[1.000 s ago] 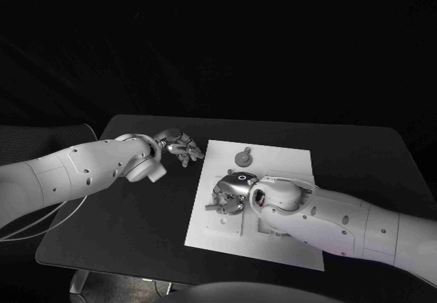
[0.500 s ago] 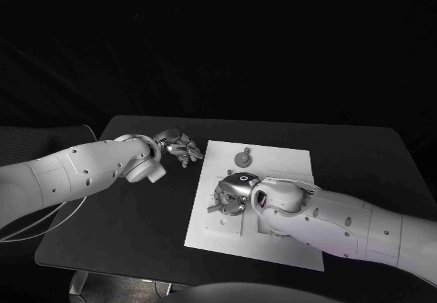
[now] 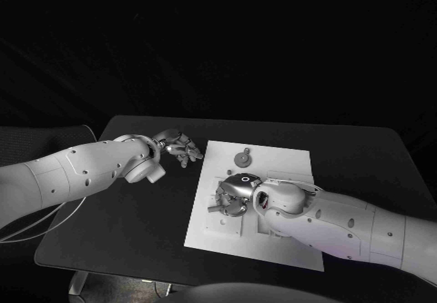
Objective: Assemble the parts on the task board
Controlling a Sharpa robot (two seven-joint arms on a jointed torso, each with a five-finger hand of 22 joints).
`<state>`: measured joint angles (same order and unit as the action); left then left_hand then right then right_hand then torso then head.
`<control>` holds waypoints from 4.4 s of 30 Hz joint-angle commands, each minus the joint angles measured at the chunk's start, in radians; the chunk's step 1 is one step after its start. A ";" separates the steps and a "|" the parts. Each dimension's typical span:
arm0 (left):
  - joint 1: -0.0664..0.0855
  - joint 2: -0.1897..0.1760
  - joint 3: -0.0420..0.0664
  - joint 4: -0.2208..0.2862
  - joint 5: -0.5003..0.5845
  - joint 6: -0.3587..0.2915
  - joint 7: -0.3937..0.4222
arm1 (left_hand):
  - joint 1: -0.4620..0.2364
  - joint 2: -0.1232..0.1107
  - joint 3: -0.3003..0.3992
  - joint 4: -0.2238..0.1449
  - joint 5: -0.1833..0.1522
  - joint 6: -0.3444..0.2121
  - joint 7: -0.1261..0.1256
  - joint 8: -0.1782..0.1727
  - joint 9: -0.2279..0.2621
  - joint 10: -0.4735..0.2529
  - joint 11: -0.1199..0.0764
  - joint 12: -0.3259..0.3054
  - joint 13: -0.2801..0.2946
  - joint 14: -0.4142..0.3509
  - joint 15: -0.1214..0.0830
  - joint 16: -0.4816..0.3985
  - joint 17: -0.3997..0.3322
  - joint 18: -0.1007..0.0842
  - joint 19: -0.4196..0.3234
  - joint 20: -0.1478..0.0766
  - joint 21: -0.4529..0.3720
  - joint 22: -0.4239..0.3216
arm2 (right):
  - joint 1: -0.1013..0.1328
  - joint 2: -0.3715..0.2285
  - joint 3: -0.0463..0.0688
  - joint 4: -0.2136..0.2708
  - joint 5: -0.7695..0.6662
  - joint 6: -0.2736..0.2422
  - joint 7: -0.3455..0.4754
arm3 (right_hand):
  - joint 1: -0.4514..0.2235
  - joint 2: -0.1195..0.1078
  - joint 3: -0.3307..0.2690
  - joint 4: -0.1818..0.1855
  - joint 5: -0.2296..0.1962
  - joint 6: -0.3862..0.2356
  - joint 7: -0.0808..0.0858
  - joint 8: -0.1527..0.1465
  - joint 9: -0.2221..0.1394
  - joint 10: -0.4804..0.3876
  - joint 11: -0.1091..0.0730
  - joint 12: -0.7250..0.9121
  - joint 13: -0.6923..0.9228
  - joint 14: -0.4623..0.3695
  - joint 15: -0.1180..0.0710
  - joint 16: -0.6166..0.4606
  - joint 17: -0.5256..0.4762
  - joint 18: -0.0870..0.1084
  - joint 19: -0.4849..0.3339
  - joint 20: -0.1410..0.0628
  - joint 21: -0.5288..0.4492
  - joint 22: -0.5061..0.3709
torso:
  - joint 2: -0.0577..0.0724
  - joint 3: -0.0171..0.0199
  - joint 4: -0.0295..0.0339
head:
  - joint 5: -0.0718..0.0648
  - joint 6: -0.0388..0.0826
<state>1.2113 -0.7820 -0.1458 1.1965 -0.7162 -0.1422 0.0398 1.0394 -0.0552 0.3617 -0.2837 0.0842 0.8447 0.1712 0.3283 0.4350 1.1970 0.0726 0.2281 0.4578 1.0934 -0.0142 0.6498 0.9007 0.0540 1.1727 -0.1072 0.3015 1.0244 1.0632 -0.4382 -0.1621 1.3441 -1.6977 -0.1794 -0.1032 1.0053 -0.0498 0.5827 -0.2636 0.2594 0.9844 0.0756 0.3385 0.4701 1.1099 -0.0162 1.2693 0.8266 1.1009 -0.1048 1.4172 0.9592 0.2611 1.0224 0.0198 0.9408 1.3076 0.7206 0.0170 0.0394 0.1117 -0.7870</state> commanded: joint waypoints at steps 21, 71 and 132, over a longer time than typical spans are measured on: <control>0.001 -0.024 0.000 0.030 0.038 0.016 0.018 | -0.015 -0.002 0.000 0.010 0.004 0.003 0.002 0.002 -0.002 -0.001 0.000 -0.006 0.005 0.009 0.000 -0.007 0.003 0.014 0.006 -0.005 -0.007 0.003 | 0.007 -0.069 0.017 0.073 0.069 -0.139 0.023 | -0.003 -0.009 0.009 -0.001 -0.008 0.025 0.022 0.002 0.002 0.008 0.002 -0.006 -0.003 0.000 -0.009 0.003 -0.003 0.001 0.009 -0.001 0.004 0.008 | 0.000 0.0018 -0.0012 | 0.000 0.006; 0.001 -0.054 -0.038 0.166 0.196 0.419 -0.134 | 0.081 0.107 -0.465 0.579 -0.035 -0.019 0.003 -0.009 -0.013 -0.012 -0.002 -0.032 0.063 0.007 -0.004 -0.049 0.070 0.030 0.002 -0.009 -0.051 0.057 | 0.007 -0.104 0.064 0.126 0.082 -0.169 0.020 | 0.009 -0.013 0.017 -0.013 -0.008 0.024 0.022 0.001 0.002 0.010 0.002 -0.009 -0.004 0.002 -0.009 0.000 -0.006 0.001 0.010 -0.003 0.003 0.007 | 0.000 0.0015 -0.0003 | -0.008 0.011; 0.001 -0.063 -0.039 0.164 0.184 0.415 -0.143 | 0.179 0.125 -0.517 0.578 -0.034 -0.014 0.003 -0.007 -0.017 -0.010 -0.001 -0.034 0.069 0.011 -0.002 -0.056 0.076 0.027 0.010 -0.007 -0.060 0.065 | 0.011 -0.092 0.052 0.034 0.023 -0.065 -0.170 | -0.007 -0.168 0.031 0.092 -0.136 -0.086 0.068 -0.054 -0.019 -0.040 0.047 -0.012 -0.003 -0.029 0.033 -0.006 -0.008 0.001 -0.015 0.012 -0.014 0.003 | 0.000 0.0004 0.0002 | -0.011 0.011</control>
<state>1.2113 -0.8455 -0.1848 1.3571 -0.5333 0.2581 -0.1075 1.2093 0.0723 -0.1492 0.2961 0.0495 0.8305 0.1745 0.3222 0.4199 1.1900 0.0726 0.1974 0.5254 1.1007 -0.0216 0.5995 0.9756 0.0532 1.1721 -0.1138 0.2484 1.0884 1.0740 -0.5325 -0.1092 1.3784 -1.6519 -0.2764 -0.2462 0.9966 -0.2119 0.6142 -0.1792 0.1270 0.9165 0.1206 0.2784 0.4499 1.0739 0.0268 1.2574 0.8236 1.0718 -0.0765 1.4117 0.9514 0.2559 1.0111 0.0307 0.9292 1.3076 0.7207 0.0178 0.0397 0.0994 -0.7752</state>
